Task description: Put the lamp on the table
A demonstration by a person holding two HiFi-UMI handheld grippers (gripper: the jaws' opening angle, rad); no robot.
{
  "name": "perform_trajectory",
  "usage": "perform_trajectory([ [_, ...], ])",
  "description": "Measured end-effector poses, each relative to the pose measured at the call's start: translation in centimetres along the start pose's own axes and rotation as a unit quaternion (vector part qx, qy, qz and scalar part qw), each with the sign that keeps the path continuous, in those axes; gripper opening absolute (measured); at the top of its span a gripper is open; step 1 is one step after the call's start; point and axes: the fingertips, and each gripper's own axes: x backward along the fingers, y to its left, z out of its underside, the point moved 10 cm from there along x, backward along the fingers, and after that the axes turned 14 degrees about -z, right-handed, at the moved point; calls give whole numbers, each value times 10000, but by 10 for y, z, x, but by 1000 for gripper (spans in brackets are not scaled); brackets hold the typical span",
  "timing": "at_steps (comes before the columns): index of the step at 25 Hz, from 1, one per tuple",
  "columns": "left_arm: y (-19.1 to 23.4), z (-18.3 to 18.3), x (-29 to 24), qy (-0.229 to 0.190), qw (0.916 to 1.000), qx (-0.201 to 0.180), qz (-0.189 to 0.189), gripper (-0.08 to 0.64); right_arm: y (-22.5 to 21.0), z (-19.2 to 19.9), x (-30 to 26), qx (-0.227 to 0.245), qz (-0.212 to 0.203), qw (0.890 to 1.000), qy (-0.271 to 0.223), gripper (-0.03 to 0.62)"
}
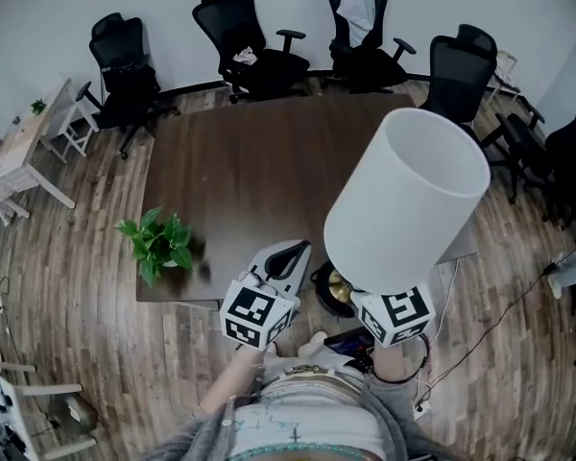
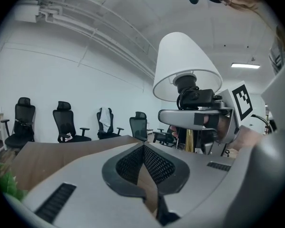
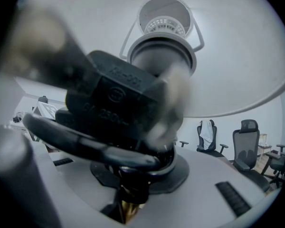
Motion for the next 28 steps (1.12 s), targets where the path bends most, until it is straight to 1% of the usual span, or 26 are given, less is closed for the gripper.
perform_trajectory([
  [5, -12, -2, -13, 9, 9998, 35, -200, 11, -19, 2, 7, 8, -195, 9998, -12, 92],
  [10, -24, 1, -23, 54, 9996, 85, -262, 11, -33, 0, 14, 71, -294, 9995, 18, 92],
  [15, -22, 5, -32, 117, 9995, 123, -262, 11, -41, 8, 14, 34, -162, 9999, 49, 91],
  [21, -5, 8, -46, 159, 9997, 124, -161, 11, -49, 16, 2, -80, -17, 9999, 66, 91],
  [25, 7, 3, -64, 164, 9998, 99, 34, 11, -56, 15, -9, -114, 146, 9998, 84, 91],
  [28, 16, -2, -81, 117, 9997, 61, 210, 11, -64, 7, -21, -49, 209, 9997, 91, 91],
])
